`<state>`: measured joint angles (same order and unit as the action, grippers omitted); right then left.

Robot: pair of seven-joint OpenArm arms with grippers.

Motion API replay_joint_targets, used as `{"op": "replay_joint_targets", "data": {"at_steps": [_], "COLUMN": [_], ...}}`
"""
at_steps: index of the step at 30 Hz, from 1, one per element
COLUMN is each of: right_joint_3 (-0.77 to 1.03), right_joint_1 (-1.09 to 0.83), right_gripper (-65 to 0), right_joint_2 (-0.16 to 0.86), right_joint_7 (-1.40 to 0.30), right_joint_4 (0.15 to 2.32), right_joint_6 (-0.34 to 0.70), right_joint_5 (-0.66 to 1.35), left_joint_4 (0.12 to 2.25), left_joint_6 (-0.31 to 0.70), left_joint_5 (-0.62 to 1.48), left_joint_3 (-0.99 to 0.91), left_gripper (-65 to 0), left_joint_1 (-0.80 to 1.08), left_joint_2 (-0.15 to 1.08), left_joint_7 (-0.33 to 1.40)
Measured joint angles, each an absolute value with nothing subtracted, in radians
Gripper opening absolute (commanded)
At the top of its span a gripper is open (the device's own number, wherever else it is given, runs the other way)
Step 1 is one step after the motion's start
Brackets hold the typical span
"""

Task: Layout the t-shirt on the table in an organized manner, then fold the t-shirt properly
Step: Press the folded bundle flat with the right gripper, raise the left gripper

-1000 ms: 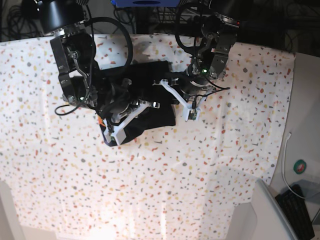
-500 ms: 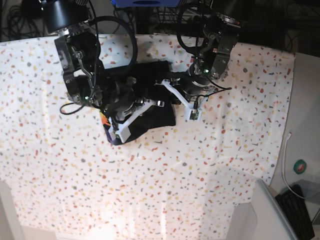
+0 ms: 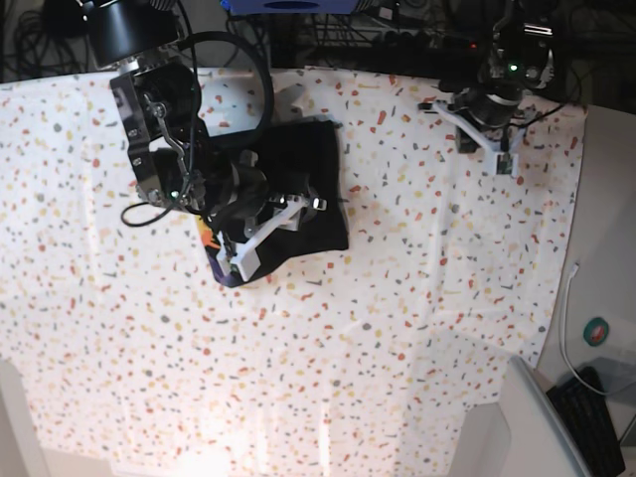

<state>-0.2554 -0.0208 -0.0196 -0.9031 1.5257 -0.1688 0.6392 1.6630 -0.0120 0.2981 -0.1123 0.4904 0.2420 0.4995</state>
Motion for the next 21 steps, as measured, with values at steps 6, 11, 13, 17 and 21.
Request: {"op": "replay_joint_targets", "data": {"at_steps": [6, 11, 13, 17, 21], "right_joint_3": [-0.345, -0.441, -0.467, -0.531, -0.530], "right_joint_1": [-0.003, 0.006, 0.008, 0.028, 0.013], "right_gripper": [-34.4, -34.4, -34.4, -34.5, -34.7], "right_joint_2": [-0.027, -0.038, -0.033, -0.019, 0.047], "right_joint_7": [-0.884, -0.845, -0.847, -0.844, -0.844], "right_joint_4": [1.537, 1.539, 1.546, 1.666, 1.811], "right_joint_6": [-0.175, -0.173, -0.175, -0.175, -0.168], "right_joint_5": [0.632, 0.646, 0.639, 0.639, 0.647], "left_joint_4": [1.671, 1.669, 1.669, 1.669, 1.669], "left_joint_6": [0.089, 0.117, 0.128, 0.128, 0.126], "left_joint_5": [0.303, 0.300, 0.301, 0.300, 0.300], "left_joint_3": [-0.287, -0.319, -0.319, -0.321, -0.329], "left_gripper": [-65.0, -65.0, -65.0, -65.0, -65.0], "left_joint_1": [0.531, 0.540, 0.535, 0.537, 0.535], "left_joint_2": [0.232, 0.228, 0.225, 0.224, 0.224], "left_joint_7": [0.491, 0.491, 0.491, 0.491, 0.491]}}
